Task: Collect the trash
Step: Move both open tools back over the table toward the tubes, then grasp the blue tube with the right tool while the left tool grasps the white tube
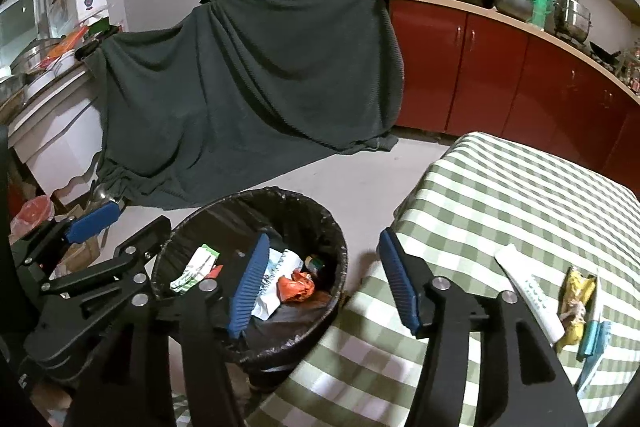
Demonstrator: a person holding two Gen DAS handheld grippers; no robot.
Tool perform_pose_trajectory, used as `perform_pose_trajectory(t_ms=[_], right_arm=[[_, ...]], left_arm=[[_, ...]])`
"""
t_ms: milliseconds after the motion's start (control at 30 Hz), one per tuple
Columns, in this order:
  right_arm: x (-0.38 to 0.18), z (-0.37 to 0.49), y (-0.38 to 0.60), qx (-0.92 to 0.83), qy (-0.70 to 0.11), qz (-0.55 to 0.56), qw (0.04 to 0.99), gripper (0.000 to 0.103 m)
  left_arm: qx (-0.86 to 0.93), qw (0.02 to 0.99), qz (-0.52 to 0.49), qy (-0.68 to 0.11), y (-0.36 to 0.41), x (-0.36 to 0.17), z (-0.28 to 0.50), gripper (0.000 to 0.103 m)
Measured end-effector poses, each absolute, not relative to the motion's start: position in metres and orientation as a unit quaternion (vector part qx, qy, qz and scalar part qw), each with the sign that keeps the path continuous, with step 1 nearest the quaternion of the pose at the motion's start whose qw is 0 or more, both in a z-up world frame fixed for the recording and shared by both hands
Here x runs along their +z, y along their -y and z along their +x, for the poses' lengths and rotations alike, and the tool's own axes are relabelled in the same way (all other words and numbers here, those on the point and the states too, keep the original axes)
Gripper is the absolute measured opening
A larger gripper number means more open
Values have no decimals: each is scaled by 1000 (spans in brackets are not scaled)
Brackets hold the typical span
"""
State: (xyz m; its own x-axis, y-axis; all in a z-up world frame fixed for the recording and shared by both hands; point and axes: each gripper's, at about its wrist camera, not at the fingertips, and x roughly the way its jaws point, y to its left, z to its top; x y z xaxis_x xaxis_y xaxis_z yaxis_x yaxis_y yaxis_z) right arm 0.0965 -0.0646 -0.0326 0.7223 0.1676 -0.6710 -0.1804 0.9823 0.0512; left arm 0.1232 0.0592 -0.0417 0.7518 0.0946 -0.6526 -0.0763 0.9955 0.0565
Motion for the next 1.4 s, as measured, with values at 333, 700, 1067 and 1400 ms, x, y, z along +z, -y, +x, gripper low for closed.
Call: perform_pose_trajectory(t_ms=[333,700,1067,1400], right_arm=[[-31,76,98,61,-358,-3,932,60],[-35,45,166,-13,-359,19,933,60],[-43,22,245,-112,-363,48,924,60],[-67,26,267,-126,-400,60,906,59]], left_arm=[[28,939,15,-342,-38,-30,109,69],[-20,939,24,-342,10,-28,93,72],[-73,934,37,-347,64,-29,93,72],[-105,929,52,-351,104,-32,94,72]])
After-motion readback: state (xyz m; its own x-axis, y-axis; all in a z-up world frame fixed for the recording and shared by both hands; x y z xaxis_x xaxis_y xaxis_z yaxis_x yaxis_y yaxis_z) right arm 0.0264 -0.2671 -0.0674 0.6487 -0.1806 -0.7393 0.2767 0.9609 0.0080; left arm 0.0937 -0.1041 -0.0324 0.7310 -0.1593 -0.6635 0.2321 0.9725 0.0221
